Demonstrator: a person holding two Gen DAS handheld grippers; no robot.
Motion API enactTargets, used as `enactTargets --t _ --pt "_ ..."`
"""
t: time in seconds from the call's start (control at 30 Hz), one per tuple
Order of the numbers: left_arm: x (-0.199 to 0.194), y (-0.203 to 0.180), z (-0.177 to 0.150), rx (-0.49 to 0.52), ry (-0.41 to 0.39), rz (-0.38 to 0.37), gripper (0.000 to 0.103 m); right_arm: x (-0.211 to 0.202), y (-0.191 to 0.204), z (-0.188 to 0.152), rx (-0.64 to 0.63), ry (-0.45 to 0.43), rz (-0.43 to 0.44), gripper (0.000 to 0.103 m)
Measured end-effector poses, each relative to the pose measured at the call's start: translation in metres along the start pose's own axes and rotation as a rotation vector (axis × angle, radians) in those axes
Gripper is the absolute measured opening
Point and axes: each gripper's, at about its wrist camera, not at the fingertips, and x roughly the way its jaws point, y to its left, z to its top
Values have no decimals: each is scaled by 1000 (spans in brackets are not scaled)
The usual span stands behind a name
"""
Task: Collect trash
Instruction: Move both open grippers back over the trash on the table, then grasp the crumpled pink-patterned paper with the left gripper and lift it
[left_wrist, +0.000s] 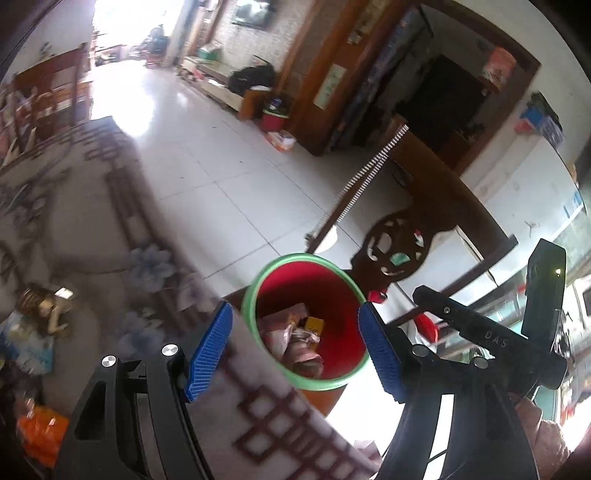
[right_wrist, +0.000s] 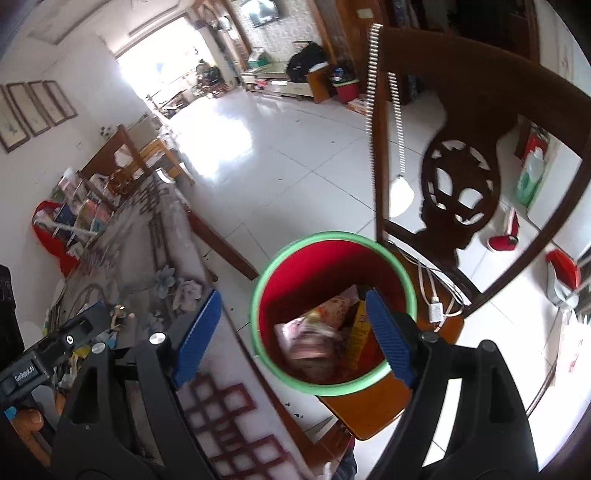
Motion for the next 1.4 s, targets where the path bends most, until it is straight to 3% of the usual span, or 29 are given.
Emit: enactTargets --t 0.27,0.57,0.8,1.0,1.13,1.3,1.4 --pt "-58 55 -36 -79 -49 80 67 18 72 -19 -108 66 71 82" --pt "-146 151 -75 -121 -109 178 68 21 165 -66 -219 120 108 85" --pt "-192 213 -131 -3 7 248 68 21 224 -112 -269 181 147 95" --pt "-202 229 -178 112 106 216 68 27 260 -145 -295 235 146 97" --pt "-198 235 -199 117 156 204 73 23 277 -159 -321 246 153 98" --pt "-192 242 -213 79 174 210 83 20 291 -169 -347 253 150 98" --pt "-191 246 -217 51 168 208 85 19 293 -173 -350 257 135 98"
